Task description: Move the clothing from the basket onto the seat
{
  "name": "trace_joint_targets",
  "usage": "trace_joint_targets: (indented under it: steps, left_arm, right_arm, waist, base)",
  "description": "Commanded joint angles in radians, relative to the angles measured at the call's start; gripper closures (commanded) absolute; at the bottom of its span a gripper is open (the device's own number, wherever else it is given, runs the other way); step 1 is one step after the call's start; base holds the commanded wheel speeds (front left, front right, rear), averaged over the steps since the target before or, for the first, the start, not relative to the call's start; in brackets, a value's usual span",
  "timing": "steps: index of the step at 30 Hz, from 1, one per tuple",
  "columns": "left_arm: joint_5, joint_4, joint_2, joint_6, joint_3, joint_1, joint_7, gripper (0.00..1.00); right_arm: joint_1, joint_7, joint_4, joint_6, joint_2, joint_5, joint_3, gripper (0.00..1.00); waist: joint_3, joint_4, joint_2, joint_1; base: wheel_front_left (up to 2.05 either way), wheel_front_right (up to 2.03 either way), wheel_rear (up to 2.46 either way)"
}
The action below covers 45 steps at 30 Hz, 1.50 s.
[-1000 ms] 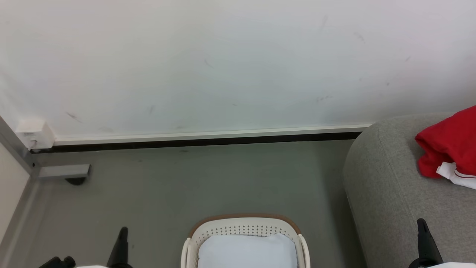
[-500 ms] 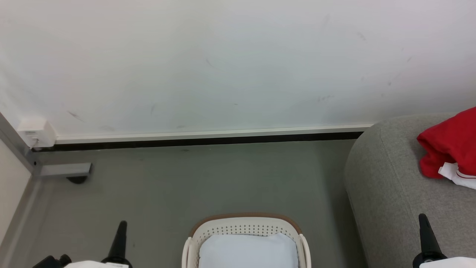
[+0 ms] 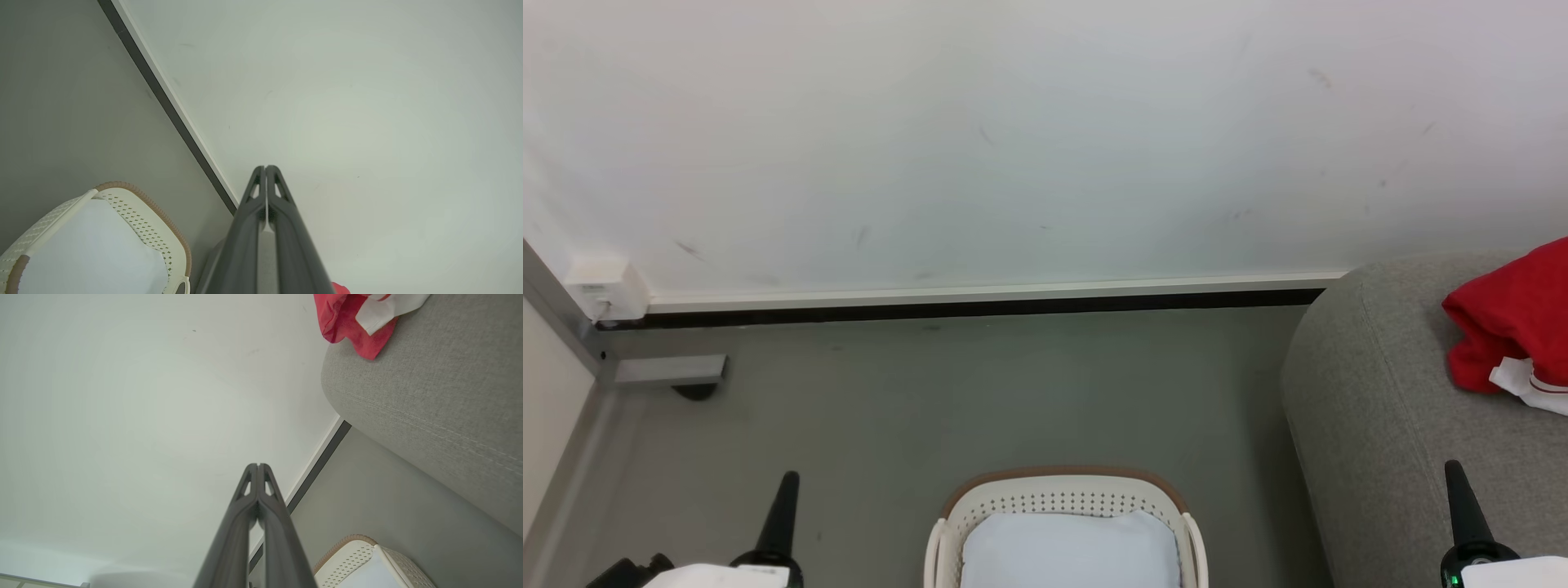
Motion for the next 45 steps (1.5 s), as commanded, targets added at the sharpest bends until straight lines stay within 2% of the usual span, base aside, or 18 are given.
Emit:
trace_joint_targets:
  steps: [1,45]
  left_arm:
    - [-0.03,-0.008,-0.001,-0.007,0.009,-0.019,0.008,1.0]
    - [-0.347,-0.018,-0.019,-0.037,0.059,-0.052,0.095,1.0]
  right_arm:
    - [-0.02,0.007,-0.012,-0.002,-0.011,0.032,-0.004,1.0]
    - [-0.047,0.094,-0.033,-0.002,-0.012,0.366,-0.024,1.0]
  waist:
    - [0.0,0.001,0.0,0.0]
    - [0.007,0.016,0.0,0.0]
  base:
    - [0.0,0.0,0.0]
    - [0.0,0.0,0.0]
